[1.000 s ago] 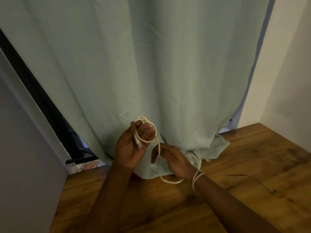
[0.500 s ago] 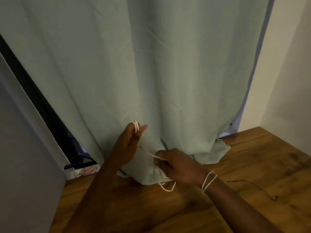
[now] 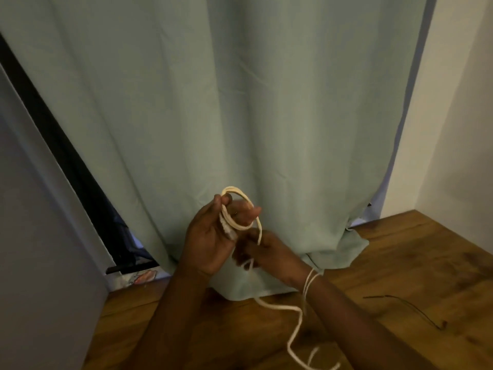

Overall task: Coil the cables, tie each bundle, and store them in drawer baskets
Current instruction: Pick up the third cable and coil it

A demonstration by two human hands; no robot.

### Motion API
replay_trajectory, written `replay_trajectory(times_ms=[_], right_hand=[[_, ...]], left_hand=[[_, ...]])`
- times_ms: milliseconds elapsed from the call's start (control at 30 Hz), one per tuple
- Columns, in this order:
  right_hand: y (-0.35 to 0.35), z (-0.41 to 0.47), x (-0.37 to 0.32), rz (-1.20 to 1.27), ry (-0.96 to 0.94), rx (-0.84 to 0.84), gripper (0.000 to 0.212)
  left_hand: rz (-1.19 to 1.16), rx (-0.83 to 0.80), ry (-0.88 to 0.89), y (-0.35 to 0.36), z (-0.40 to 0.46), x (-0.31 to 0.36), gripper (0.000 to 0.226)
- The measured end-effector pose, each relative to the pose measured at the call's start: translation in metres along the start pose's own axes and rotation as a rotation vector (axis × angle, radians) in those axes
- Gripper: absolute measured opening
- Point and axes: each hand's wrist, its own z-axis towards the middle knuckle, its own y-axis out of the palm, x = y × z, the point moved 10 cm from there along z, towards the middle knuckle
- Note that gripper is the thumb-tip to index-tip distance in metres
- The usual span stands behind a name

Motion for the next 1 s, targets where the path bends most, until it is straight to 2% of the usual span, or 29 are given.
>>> replay_trajectory(times_ms=[100, 133, 200, 300, 333, 400, 467, 567, 633, 700, 767, 800, 900, 967, 1000], right_hand=[[0.059, -0.027, 0.026, -0.109, 0.238, -0.296, 0.039], [0.069, -0.037, 0.028, -0.126, 0.287, -0.354, 0.044], [0.071, -0.053, 0.024, -0.116, 0.35, -0.432, 0.042], [0.036, -0.061, -0.004, -0.313, 0.227, -0.462, 0.032], [0.021, -0.058, -0.022, -0.384, 0.141, -0.453, 0.024], [-0.014, -0.045, -0.06, -0.497, -0.036, -0.33, 0.019], [-0.04, -0.028, -0.096, -0.545, -0.203, -0.184, 0.018], [-0.072, -0.006, -0.12, -0.526, -0.361, 0.006, 0.01], [-0.087, 0.006, -0.114, -0.445, -0.367, 0.102, 0.011], [-0.089, 0.016, -0.092, -0.224, -0.288, 0.151, 0.01], [-0.072, 0.02, -0.07, -0.044, -0.266, 0.135, 0.009], [-0.061, 0.019, -0.061, -0.044, -0.267, 0.114, 0.013], [-0.024, 0.01, -0.029, -0.096, -0.112, -0.04, 0.014], [-0.005, 0.003, -0.013, -0.246, -0.035, -0.176, 0.009], [0.002, 0.0, -0.007, -0.415, -0.038, -0.246, 0.007]], left_hand=[[0.116, 0.159, 0.122, -0.013, 0.006, 0.013, 0.02], [0.252, 0.236, 0.17, -0.021, 0.005, 0.022, 0.02], [0.724, 0.354, 0.21, -0.036, -0.003, 0.04, 0.031], [1.435, 0.314, 0.036, -0.051, -0.015, 0.031, 0.046], [1.537, 0.28, -0.017, -0.056, -0.02, 0.025, 0.052], [1.604, 0.231, -0.121, -0.06, -0.024, 0.006, 0.054], [1.552, 0.207, -0.204, -0.057, -0.023, -0.011, 0.036], [1.043, 0.154, -0.189, -0.037, -0.014, -0.025, 0.031], [0.715, 0.102, -0.153, -0.022, -0.007, -0.027, 0.036], [0.451, 0.086, -0.148, -0.01, -0.001, -0.029, 0.031], [0.252, 0.127, -0.075, 0.001, 0.008, -0.022, 0.026], [0.183, 0.179, -0.015, 0.004, 0.013, -0.015, 0.025], [0.1, 0.332, 0.083, 0.0, 0.025, -0.004, 0.036], [0.251, 0.316, 0.12, -0.004, 0.032, 0.003, 0.032], [0.395, 0.296, 0.151, -0.007, 0.033, 0.009, 0.029]])
